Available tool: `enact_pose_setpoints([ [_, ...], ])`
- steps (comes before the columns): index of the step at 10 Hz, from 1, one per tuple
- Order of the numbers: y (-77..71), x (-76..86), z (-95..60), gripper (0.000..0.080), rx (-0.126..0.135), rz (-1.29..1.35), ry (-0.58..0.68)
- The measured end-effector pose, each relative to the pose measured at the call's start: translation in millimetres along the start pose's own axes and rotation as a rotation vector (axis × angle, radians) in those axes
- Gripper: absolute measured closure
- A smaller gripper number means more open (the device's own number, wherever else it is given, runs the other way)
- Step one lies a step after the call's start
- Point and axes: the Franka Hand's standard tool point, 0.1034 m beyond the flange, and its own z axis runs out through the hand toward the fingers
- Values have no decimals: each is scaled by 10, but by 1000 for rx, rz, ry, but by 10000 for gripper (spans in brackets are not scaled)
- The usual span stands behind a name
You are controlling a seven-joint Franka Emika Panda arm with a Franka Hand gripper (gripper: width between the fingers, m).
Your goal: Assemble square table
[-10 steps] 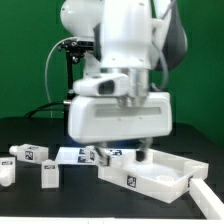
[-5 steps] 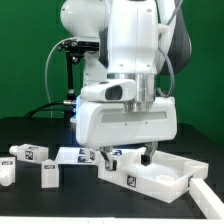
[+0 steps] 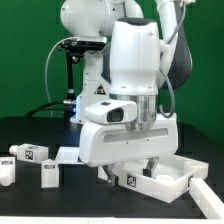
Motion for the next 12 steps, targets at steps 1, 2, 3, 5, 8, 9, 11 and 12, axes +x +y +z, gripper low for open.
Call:
enact_pose_setpoints([
  [1,1,-2,1,264,0,0,0],
  [2,1,-3,3,398,0,0,-1],
  [3,1,-4,3,398,0,0,-1],
  [5,0,-11,8,704,1,-1,-3],
  [8,-98,0,-44,747,4,71,-5],
  [9,-100,-13,-86,747,12,92,-16],
  [11,-41,-53,-270,747,37,137,-44],
  [12,41,-76,-451,747,58,162,-59],
])
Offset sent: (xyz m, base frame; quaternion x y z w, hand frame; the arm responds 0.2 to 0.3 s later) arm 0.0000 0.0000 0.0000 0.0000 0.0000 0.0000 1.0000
